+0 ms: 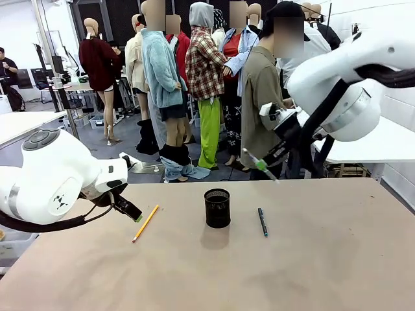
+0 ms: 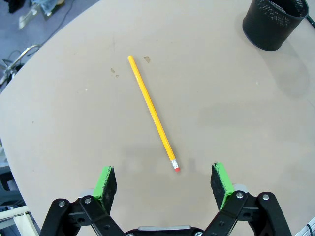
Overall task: Place the pens into the pen holder.
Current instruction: Pick up a writing instrument from the table and place it into the Pen holder.
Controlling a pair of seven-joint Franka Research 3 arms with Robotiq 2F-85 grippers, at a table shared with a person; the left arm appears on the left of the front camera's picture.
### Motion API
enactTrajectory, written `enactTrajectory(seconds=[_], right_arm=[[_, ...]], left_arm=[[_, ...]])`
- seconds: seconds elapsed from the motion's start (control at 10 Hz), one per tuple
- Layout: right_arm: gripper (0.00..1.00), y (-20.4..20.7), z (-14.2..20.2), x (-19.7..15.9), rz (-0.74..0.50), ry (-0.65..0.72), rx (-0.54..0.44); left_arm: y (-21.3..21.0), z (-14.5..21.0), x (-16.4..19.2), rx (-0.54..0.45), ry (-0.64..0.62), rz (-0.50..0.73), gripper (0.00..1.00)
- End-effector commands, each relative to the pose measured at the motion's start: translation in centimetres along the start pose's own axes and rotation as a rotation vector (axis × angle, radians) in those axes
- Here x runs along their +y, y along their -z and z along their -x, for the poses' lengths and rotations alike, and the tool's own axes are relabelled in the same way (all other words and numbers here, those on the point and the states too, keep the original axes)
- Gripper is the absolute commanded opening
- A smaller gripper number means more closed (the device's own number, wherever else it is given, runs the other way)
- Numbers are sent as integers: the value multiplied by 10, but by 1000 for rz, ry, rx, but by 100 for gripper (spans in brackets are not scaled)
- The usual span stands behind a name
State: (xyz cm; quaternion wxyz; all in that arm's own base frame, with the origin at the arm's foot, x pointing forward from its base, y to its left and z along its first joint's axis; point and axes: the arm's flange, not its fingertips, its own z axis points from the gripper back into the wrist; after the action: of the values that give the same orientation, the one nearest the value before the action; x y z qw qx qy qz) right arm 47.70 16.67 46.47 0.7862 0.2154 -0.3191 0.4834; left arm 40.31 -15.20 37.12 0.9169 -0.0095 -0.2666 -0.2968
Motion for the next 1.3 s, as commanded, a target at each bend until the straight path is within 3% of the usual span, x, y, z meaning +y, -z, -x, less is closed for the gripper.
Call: enactTrajectory(seconds=[0.0, 0.3, 0.5, 0.8, 1.2], right_arm=[[0, 15, 16, -3, -188, -153, -134], [0, 43, -9, -3, -318, -292, -297], [0, 66, -22, -8, -406, -342, -351], [0, 104, -32, -22, -480, -365, -381], [0, 140, -22, -50, -481, -384, -408]], left_arm=[[-1, 0, 1, -1, -3, 0, 100], [-1, 0, 1, -1, -3, 0, 100], [-1, 0, 1, -1, -3, 0, 100], [-1, 0, 1, -1, -3, 0, 100], [-1, 0, 1, -1, -3, 0, 100]])
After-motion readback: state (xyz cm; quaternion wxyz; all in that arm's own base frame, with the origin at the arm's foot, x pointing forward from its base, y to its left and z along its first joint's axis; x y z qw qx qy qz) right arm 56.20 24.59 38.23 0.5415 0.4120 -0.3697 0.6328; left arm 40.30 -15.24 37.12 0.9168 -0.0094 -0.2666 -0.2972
